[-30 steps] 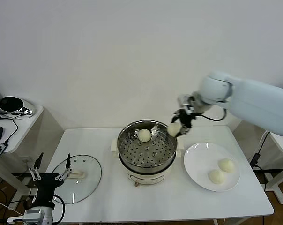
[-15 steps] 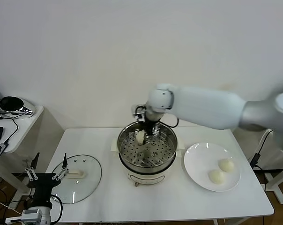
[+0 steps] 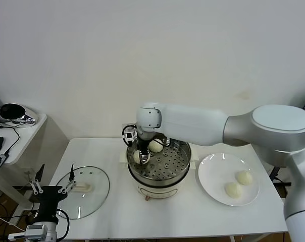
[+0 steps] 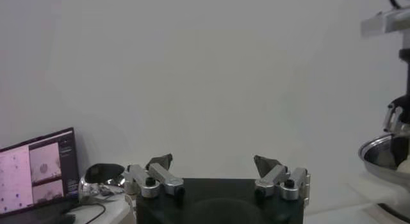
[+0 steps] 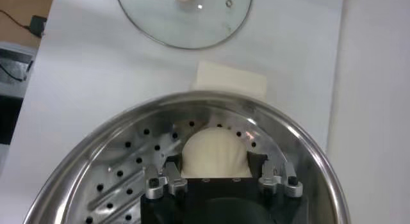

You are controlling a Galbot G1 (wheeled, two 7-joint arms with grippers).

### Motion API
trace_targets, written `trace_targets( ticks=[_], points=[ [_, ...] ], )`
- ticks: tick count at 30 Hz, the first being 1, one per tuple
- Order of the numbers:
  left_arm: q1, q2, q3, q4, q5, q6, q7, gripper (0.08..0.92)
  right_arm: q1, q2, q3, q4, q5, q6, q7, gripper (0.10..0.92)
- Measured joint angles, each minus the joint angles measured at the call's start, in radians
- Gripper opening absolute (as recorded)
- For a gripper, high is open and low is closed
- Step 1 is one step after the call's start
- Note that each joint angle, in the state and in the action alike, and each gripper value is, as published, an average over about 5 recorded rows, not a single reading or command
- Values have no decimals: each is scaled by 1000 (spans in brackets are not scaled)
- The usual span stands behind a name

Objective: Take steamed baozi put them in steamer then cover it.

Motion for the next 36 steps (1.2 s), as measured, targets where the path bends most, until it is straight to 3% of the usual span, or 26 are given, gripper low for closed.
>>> trace_targets(
  ticks=[4,10,17,26,36],
  points=[
    [1,-1,1,-4,1,-1,0,823,-13,9,6,-23,-1,-8,4,675],
    [1,-2,2,-8,1,0,0,823,-4,3,15,-25,-5,-12,-8,815],
    [-5,6,3,-11,-1,5,1,823,86,-74,7,48,-3,-4,-67,823],
    [-3,16,13,-20,3,9,5,823,241,-341,-62,245,-46,39,-166,823],
    [10,22,13,-19,17,11,8,823,246,-713,-76,386,-201,185,-268,823]
  ],
)
